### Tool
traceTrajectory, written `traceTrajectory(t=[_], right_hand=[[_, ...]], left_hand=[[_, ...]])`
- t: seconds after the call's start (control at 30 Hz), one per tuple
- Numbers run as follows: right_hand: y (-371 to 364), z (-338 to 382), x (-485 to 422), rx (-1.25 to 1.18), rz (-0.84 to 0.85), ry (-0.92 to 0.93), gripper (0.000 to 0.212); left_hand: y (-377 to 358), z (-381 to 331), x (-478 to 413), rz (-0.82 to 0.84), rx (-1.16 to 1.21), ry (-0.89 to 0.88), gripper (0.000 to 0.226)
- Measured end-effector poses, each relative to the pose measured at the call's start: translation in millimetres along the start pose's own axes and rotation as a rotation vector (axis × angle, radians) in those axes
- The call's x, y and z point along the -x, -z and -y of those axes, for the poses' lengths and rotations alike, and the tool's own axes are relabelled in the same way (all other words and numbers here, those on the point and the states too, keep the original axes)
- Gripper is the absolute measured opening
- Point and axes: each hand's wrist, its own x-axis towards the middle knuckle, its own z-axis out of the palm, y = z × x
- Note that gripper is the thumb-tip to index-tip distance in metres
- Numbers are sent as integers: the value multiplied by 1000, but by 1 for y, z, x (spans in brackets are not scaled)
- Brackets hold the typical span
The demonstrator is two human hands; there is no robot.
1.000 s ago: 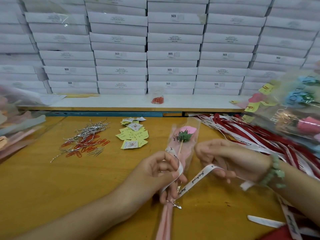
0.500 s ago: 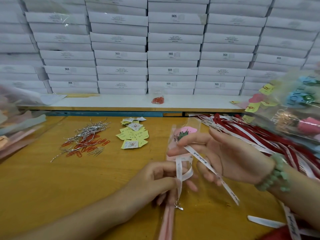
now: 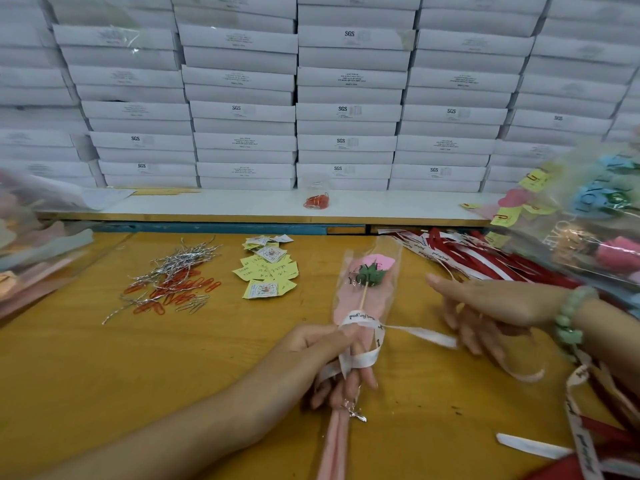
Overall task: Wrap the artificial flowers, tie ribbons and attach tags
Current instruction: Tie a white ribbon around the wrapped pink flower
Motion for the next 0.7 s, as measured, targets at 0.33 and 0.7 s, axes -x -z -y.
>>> traceTrajectory(t=[0.33,0.7], right_hand=[[-42,33,17,532,-932,602,19],[-100,35,7,186,-815,1020,26]], left_hand=[[1,0,-1,-21,77,8,55],[0,1,-2,-89,221,-19,46]])
